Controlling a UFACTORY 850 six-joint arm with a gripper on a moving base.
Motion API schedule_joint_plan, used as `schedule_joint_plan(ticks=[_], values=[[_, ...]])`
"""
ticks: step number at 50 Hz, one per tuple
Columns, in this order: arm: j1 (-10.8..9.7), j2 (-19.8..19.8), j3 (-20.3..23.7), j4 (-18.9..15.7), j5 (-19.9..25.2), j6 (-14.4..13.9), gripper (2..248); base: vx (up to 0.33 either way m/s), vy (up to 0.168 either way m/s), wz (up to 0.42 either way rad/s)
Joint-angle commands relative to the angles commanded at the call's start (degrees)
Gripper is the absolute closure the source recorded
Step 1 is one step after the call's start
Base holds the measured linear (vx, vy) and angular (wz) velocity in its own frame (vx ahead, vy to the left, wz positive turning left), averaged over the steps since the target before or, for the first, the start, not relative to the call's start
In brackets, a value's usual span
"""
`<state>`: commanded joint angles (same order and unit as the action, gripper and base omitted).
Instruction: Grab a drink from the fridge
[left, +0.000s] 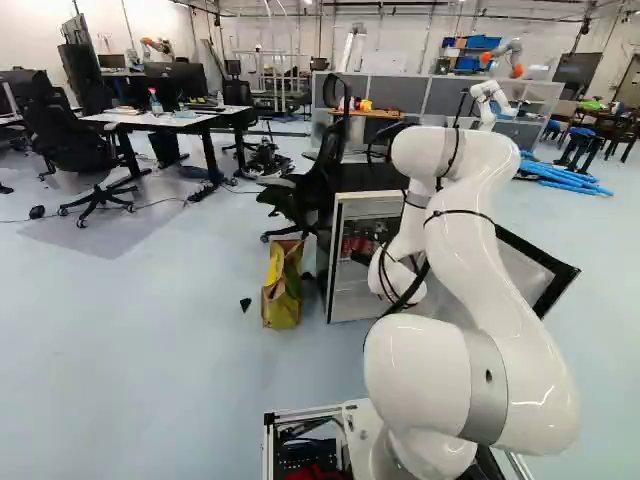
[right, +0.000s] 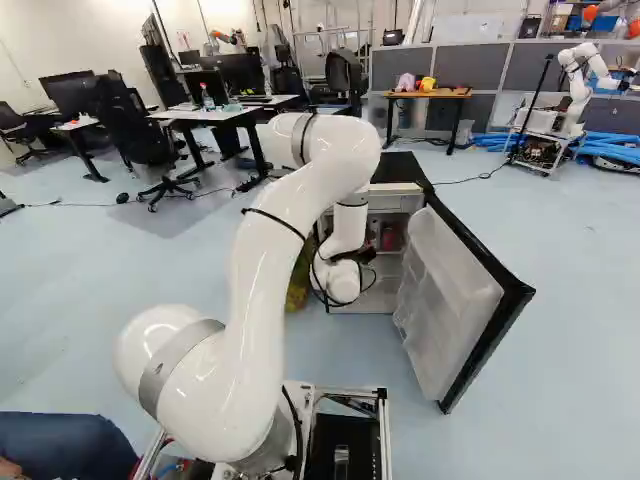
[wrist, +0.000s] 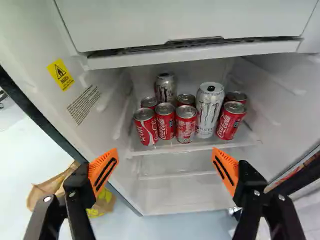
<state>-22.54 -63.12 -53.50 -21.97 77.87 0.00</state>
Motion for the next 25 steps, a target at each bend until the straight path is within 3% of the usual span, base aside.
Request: schedule_joint_plan(ticks=[25], values=[[0.08, -6.59, -7.01, 0.0, 2.76, 0.0, 3, 0.0, 0.0, 0.0]])
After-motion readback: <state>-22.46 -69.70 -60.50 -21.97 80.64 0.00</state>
